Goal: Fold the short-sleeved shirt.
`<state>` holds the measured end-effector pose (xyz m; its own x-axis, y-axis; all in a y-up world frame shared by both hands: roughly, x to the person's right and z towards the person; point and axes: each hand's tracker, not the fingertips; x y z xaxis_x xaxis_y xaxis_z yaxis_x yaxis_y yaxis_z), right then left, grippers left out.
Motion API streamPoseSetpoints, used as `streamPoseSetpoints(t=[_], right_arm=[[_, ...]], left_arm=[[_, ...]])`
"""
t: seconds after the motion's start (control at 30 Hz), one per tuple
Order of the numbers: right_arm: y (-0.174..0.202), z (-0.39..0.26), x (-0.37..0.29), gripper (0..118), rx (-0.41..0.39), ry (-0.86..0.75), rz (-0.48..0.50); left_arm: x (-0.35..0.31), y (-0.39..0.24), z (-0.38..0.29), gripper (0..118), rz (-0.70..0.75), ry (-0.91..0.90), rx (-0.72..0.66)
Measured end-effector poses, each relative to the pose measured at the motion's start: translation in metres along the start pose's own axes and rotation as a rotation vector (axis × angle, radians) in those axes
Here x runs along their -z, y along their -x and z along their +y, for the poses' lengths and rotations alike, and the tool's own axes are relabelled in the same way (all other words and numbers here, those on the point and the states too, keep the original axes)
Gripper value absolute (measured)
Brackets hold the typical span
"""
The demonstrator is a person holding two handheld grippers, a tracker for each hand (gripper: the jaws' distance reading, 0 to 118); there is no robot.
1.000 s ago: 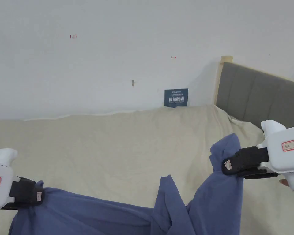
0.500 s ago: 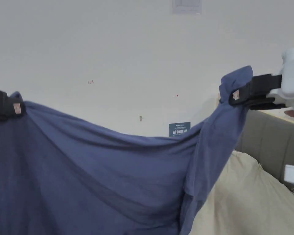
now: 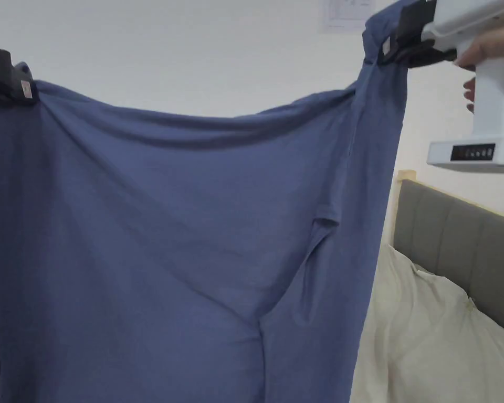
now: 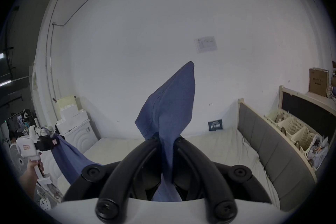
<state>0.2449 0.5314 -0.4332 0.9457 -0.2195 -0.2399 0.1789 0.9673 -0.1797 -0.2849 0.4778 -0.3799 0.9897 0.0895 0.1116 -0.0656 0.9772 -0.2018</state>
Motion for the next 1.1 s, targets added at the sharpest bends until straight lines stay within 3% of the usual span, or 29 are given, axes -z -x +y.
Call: streamPoseSetpoints(t=[0.4,0.73,0.93,1.1], right_arm=[[-0.012,0.034,0.152,9,-0.046,-0.086,-0.172],[-0.003,0.056,0.179,9,-0.11,-0.251,-0.178],[-0.007,0.009,0.195,9,-0.144,-0.213,-0.142],[-0.011,-0.085,0.22,9,-0.115,-0.001,-0.073]], left_arm=[[0.104,-0.001,0.043,10,0.049,-0.115,0.012],[0.142,0.006,0.046,10,0.042,-0.238,0.038],[0.151,0.027,0.019,10,0.066,-0.157,0.026],[0.148,0.05,-0.049,10,0.072,0.017,0.089]])
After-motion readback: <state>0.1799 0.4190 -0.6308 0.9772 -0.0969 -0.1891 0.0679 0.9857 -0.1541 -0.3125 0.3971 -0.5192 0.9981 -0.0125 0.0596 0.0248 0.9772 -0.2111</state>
